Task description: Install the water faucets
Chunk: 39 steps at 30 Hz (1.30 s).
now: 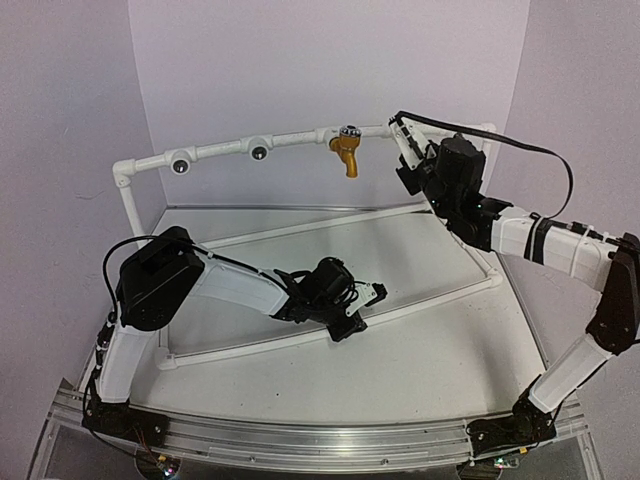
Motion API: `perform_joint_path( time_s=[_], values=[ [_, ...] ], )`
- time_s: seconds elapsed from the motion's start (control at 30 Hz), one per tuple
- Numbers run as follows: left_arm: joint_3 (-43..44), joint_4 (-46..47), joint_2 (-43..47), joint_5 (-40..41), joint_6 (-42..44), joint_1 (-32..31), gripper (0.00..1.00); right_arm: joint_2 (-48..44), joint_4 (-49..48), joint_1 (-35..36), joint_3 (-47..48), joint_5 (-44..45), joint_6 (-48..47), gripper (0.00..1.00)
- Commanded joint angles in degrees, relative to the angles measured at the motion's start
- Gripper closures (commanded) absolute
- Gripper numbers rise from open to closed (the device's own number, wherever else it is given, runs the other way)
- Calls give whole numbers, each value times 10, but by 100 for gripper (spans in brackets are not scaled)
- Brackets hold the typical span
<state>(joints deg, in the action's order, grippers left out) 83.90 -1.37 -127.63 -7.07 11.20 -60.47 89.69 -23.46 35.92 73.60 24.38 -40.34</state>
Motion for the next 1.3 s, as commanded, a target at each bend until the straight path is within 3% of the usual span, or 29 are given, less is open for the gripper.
perform_joint_path(
  time_s=[0.0,1.27],
  values=[
    [-14,-110,-3,-61,-10,-45,100,18,-8,-49,20,53,72,100],
    [11,-139,-26,-69,3,-65,100,-7,118,-72,41,-32,538,100]
  ],
)
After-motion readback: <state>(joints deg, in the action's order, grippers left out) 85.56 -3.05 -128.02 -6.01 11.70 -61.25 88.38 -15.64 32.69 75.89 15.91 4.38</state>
